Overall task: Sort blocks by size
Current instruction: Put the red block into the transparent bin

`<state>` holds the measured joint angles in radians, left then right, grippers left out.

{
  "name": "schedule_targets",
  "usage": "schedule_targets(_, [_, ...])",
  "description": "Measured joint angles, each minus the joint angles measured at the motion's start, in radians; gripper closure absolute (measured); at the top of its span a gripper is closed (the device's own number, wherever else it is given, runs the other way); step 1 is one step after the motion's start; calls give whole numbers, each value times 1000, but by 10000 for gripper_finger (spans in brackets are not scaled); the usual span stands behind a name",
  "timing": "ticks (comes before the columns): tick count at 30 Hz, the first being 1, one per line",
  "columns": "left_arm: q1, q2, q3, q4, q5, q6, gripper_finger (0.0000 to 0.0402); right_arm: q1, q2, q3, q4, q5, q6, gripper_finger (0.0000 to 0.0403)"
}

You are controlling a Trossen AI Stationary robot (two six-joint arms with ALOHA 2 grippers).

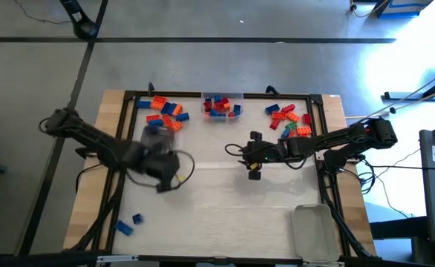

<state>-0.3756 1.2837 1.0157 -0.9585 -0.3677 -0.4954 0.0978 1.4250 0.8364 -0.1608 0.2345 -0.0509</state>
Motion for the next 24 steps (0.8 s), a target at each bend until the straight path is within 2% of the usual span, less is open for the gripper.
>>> schedule_targets(3, [93, -16, 0, 113, -102, 145, 275, 0, 0, 0, 21, 48, 31, 210])
schedule_targets(5, [158, -13, 0, 204, -136, 239, 275, 0, 0, 0, 36, 80, 52, 210])
schedule_targets(13, [422, 36, -105, 815, -137, 540, 274, 0, 1, 0, 73, 192, 164, 210])
schedule_targets(18, [591, 111, -161, 1112, -15, 616, 273, -2, 28, 0, 131, 260, 182, 210])
schedule_targets(21, [676, 189, -161, 1202, 81, 627, 273, -17, 47, 0, 173, 270, 181, 210])
schedule_targets(24, [737, 271, -162, 1263, 90, 664, 273, -29, 61, 0, 185, 272, 202, 210])
